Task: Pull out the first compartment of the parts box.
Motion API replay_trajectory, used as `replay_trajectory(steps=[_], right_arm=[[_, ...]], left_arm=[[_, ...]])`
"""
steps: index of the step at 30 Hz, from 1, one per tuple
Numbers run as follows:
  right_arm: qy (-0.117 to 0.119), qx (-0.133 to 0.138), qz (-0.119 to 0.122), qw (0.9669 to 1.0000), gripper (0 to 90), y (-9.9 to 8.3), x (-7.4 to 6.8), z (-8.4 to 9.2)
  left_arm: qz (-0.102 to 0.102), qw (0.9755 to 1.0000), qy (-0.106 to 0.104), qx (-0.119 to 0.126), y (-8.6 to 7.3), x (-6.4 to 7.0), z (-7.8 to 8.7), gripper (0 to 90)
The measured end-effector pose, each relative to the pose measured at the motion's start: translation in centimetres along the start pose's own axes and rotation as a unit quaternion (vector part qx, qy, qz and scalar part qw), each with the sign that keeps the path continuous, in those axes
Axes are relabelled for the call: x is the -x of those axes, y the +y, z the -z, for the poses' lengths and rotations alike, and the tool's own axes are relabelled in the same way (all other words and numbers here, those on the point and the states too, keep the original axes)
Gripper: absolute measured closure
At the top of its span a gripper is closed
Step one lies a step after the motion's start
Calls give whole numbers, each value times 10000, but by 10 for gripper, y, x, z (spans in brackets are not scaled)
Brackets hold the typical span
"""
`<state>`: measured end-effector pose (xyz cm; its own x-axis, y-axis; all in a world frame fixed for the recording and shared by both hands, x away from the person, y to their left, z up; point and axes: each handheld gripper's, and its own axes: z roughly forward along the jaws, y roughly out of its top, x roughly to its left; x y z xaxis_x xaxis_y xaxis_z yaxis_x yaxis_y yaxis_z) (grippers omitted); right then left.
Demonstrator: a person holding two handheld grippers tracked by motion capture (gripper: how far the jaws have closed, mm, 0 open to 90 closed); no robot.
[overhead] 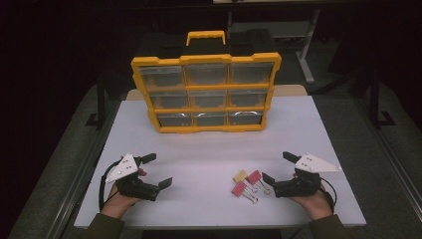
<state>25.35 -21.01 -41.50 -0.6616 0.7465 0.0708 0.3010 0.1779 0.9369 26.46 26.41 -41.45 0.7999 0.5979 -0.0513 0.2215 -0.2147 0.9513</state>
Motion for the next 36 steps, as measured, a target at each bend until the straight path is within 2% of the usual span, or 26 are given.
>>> replay_trajectory(steps=[15, 25, 28, 34, 36], right_arm=[[41, 26, 22, 10000, 0, 0, 0, -1], [19, 14, 45, 10000, 0, 0, 1, -1], [23, -51, -23, 10000, 0, 0, -1, -1], [-5, -38, 6, 10000, 0, 0, -1, -1], [-10, -43, 8, 10000, 0, 0, -1, -1]], left_arm=[[-64, 10000, 34, -42, 6, -2, -10, 0], [8, 10000, 16, 28, 11, -5, -19, 0], [-8, 10000, 19, 38, 12, -6, -20, 0], [-62, 10000, 53, 55, 14, -8, -24, 0], [-19, 9999, 74, 83, 15, -7, -25, 0]])
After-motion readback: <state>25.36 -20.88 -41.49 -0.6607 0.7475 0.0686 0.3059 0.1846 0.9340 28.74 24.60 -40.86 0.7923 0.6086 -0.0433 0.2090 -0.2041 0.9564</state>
